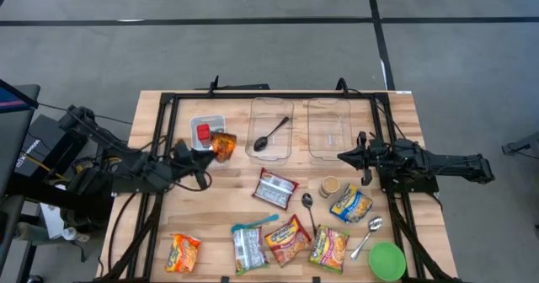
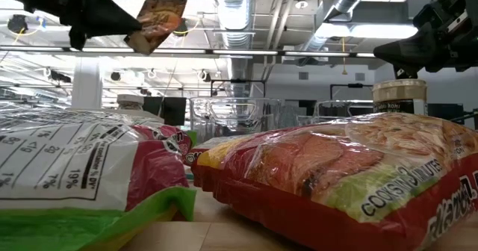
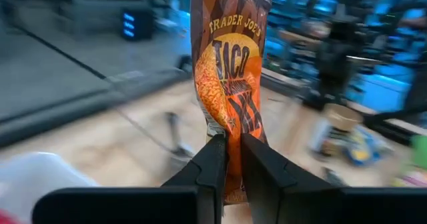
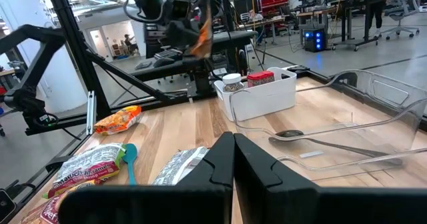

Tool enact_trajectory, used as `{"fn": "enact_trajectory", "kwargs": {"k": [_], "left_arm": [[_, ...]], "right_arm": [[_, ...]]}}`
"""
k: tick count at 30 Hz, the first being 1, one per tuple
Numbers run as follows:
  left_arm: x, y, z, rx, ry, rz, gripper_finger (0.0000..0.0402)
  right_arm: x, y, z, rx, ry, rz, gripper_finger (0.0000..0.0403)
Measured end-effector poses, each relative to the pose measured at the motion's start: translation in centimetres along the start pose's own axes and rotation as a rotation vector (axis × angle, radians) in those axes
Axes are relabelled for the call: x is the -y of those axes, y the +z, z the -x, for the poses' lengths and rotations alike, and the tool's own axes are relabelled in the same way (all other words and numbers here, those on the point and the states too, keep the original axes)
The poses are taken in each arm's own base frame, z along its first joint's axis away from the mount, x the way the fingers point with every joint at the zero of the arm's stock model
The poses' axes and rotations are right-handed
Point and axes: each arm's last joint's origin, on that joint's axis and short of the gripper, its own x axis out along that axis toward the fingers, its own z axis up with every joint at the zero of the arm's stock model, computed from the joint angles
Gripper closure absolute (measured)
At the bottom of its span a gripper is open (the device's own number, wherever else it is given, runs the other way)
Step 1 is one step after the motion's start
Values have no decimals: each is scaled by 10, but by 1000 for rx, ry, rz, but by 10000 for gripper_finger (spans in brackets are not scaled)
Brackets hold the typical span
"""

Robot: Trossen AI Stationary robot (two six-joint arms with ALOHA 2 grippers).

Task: Pick & Place Food Item
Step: Put the orange seasoning pack into the white bin

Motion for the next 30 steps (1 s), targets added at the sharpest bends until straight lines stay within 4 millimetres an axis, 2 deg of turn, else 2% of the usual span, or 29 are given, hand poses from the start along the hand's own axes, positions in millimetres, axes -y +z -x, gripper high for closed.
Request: {"fn": "enact_trajectory", "kwargs": {"k": [9,18,25,30], "left_arm": [[-26,7,8,111,279,-69,375],[-43,6,-6,121,452,-56,374],[-48,3,-14,24,379,-14,374],[-56,-4,-16,9,455,12,378]], "right_arm": [[0,0,0,0,0,0,403],[0,0,0,0,0,0,403],[0,0,0,0,0,0,403],[0,0,0,0,0,0,403]]}}
